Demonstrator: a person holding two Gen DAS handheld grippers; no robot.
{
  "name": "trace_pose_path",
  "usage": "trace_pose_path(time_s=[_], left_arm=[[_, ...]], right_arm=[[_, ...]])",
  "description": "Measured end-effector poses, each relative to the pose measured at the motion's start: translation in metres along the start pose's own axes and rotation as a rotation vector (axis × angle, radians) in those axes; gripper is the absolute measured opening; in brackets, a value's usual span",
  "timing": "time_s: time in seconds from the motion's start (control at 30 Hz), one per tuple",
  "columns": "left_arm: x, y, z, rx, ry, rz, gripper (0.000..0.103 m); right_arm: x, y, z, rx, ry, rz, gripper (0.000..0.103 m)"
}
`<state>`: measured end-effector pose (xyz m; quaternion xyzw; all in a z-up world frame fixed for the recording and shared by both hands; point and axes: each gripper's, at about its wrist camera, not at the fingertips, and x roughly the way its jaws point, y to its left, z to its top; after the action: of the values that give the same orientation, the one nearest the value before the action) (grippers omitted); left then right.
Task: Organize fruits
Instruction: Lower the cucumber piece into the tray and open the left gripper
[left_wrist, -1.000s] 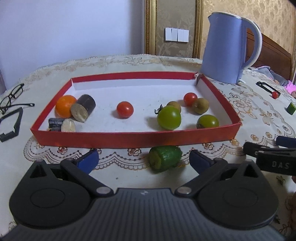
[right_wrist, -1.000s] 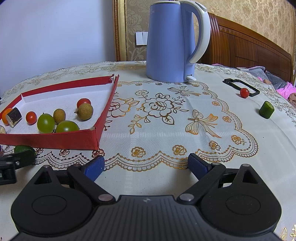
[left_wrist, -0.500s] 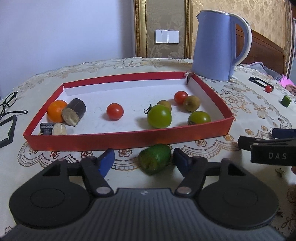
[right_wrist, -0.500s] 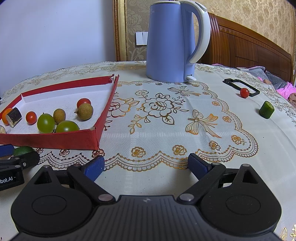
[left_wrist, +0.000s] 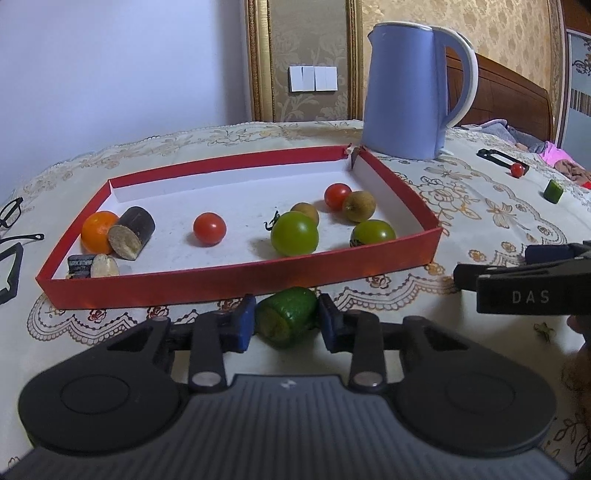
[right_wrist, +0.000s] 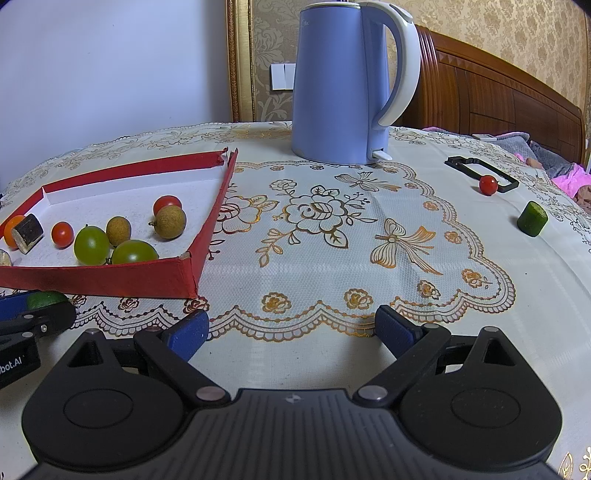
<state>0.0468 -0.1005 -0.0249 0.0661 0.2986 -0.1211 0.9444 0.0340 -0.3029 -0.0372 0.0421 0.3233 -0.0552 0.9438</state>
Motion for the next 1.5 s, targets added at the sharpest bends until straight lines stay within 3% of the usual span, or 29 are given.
trace_pose_path(time_s=[0.17,0.37,0.53,0.67,0.9,1.33,1.5], left_arm=[[-0.006,-0.003,-0.002,0.024,-0.002,0.014,0.033],[-0.037,0.016,0.003,-0.001,-0.045,-0.043,0.033],[-0.048,0.044,0.025,-0.061,-0.094,-0.002,0.033],[-0.036,0.056,0.041,-0.087,-0.096,0.05,0.033],[0.014,0.074,0.051,-0.132,-0.006,0.101,0.033],[0.045,0.076,0.039,-0.143,0.031,0.098,0.033],[0.046,0.067,0.034,-0.097,0.017,0.146,0.042]], right_arm=[[0.0,0.0,0.0,0.0,0.0,0.0,0.097],[0.0,0.0,0.0,0.0,0.0,0.0,0.097],[0.0,0.0,0.0,0.0,0.0,0.0,0.097],[0.0,0.0,0.0,0.0,0.0,0.0,0.097],[0.0,0.0,0.0,0.0,0.0,0.0,0.097],[0.0,0.0,0.0,0.0,0.0,0.0,0.097],[0.0,0.0,0.0,0.0,0.0,0.0,0.097]])
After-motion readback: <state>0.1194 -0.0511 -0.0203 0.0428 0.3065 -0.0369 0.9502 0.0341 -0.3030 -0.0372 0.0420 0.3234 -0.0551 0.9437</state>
